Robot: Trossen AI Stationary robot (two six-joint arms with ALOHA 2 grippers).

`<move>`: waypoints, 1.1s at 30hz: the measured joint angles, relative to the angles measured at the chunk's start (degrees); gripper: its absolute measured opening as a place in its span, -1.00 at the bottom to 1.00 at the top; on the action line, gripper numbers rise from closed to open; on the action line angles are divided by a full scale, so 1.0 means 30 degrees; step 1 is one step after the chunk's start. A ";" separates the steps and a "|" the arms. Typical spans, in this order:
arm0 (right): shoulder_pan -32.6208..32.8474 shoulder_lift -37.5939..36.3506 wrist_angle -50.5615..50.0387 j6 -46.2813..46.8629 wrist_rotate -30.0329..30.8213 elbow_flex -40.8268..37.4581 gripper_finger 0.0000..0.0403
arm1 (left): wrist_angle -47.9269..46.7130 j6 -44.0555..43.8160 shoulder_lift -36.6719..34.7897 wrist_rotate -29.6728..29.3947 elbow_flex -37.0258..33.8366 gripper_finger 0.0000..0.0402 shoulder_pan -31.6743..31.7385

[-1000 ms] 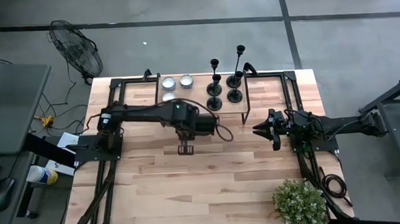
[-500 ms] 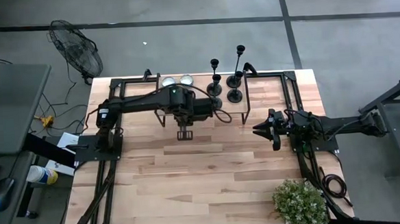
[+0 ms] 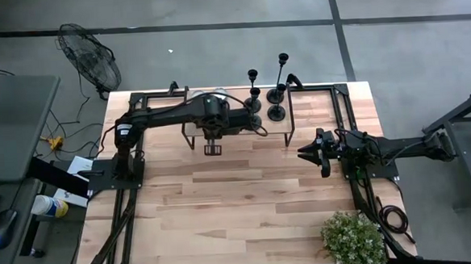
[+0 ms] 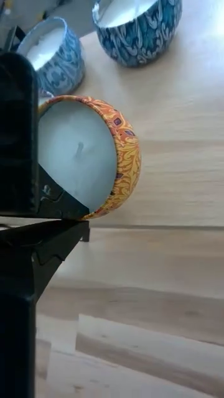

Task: Pick & Place candle stick holders
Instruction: Put the yellow scented candle on the shelf and align it with the blue scented candle

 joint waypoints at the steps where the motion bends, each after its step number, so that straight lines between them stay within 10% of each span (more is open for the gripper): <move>1: -0.0002 0.0000 0.0000 0.0000 0.0004 -0.0002 -0.51 | 0.0029 0.0074 0.0000 -0.0184 -0.0073 -1.00 0.0001; 33: -0.0004 0.0000 -0.0002 0.0002 0.0004 -0.0004 -0.51 | 0.1319 0.1585 0.0000 0.1305 -0.0178 -1.00 0.1369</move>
